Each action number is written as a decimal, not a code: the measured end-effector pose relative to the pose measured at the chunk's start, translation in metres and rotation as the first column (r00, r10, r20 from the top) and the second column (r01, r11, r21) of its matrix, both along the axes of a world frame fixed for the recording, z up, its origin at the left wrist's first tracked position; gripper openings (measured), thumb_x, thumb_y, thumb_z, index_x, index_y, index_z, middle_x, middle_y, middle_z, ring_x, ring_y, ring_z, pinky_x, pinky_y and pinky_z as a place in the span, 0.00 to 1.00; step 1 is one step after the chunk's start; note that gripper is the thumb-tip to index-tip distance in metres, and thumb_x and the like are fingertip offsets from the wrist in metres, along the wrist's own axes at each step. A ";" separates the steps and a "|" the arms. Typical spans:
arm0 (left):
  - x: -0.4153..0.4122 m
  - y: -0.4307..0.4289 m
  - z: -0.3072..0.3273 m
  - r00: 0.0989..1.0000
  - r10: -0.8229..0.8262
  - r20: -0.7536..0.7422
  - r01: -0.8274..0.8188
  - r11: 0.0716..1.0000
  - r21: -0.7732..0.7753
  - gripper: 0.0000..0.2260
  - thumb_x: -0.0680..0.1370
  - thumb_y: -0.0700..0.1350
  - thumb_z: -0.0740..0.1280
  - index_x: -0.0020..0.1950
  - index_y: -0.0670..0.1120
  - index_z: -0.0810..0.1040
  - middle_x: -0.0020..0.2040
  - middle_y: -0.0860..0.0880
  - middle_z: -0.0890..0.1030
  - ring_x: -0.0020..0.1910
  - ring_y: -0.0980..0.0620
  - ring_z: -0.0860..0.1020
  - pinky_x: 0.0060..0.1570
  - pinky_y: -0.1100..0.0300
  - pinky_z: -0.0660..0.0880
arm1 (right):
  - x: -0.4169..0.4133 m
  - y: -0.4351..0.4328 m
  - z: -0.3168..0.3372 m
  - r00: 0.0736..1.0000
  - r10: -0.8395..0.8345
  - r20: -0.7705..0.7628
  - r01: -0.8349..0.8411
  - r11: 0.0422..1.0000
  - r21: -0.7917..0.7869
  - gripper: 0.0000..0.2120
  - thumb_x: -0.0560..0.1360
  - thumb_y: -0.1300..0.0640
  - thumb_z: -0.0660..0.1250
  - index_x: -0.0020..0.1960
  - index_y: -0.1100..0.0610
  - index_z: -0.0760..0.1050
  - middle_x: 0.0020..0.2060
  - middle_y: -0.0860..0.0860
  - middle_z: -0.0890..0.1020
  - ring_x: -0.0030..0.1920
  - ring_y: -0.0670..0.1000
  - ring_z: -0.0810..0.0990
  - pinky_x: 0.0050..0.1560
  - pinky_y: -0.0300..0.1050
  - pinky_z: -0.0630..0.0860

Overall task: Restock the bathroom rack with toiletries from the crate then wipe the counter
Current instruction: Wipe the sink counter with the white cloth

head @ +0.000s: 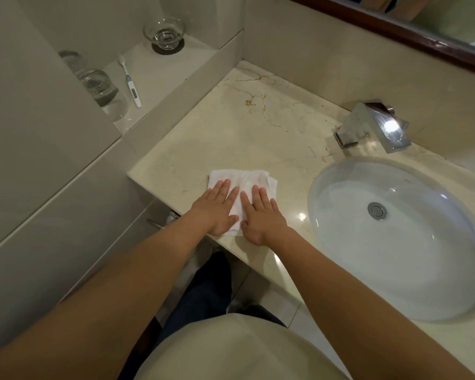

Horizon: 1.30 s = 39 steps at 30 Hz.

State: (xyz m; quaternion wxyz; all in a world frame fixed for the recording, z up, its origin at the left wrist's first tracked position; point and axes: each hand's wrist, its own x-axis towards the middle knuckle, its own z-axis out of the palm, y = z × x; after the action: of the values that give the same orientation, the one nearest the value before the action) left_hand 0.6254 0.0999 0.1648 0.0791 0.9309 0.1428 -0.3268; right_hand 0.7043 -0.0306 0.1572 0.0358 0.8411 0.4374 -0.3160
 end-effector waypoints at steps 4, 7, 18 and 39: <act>-0.002 -0.003 -0.005 0.999 0.023 0.022 -0.023 1.000 0.020 0.32 0.83 0.58 0.46 0.77 0.46 0.32 0.76 0.44 0.30 0.76 0.46 0.32 0.76 0.50 0.39 | -0.002 -0.001 -0.003 1.000 0.005 0.001 -0.005 1.000 0.020 0.32 0.82 0.47 0.47 0.78 0.52 0.32 0.76 0.56 0.30 0.75 0.55 0.29 0.76 0.54 0.35; -0.001 -0.003 -0.011 0.998 0.031 0.046 -0.032 0.999 0.031 0.31 0.83 0.58 0.45 0.77 0.46 0.31 0.76 0.44 0.30 0.76 0.46 0.32 0.76 0.51 0.38 | -0.002 -0.001 -0.006 1.000 0.010 0.015 -0.011 0.999 0.030 0.31 0.83 0.47 0.46 0.78 0.52 0.32 0.75 0.56 0.30 0.75 0.56 0.29 0.76 0.54 0.35; 0.016 0.024 -0.013 0.998 0.040 0.054 -0.040 0.999 -0.012 0.32 0.82 0.58 0.46 0.76 0.47 0.31 0.76 0.45 0.28 0.75 0.48 0.30 0.75 0.51 0.37 | 0.021 0.026 -0.005 0.999 0.033 0.010 -0.033 0.999 -0.017 0.31 0.83 0.46 0.46 0.77 0.52 0.31 0.75 0.55 0.29 0.75 0.55 0.28 0.76 0.54 0.35; 0.129 0.146 -0.011 0.990 -0.079 0.119 0.078 0.997 0.012 0.32 0.82 0.58 0.48 0.77 0.48 0.32 0.77 0.45 0.30 0.76 0.48 0.32 0.76 0.51 0.39 | 0.118 0.140 0.002 0.994 -0.110 -0.002 0.110 0.994 -0.027 0.31 0.83 0.47 0.46 0.77 0.52 0.31 0.75 0.55 0.29 0.75 0.54 0.29 0.76 0.54 0.36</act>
State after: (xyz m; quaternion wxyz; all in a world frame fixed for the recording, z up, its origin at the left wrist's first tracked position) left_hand 0.7543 0.2456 0.1540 0.0712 0.9539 0.1022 -0.2729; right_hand 0.8220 0.1093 0.1596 0.0287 0.8629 0.3861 -0.3247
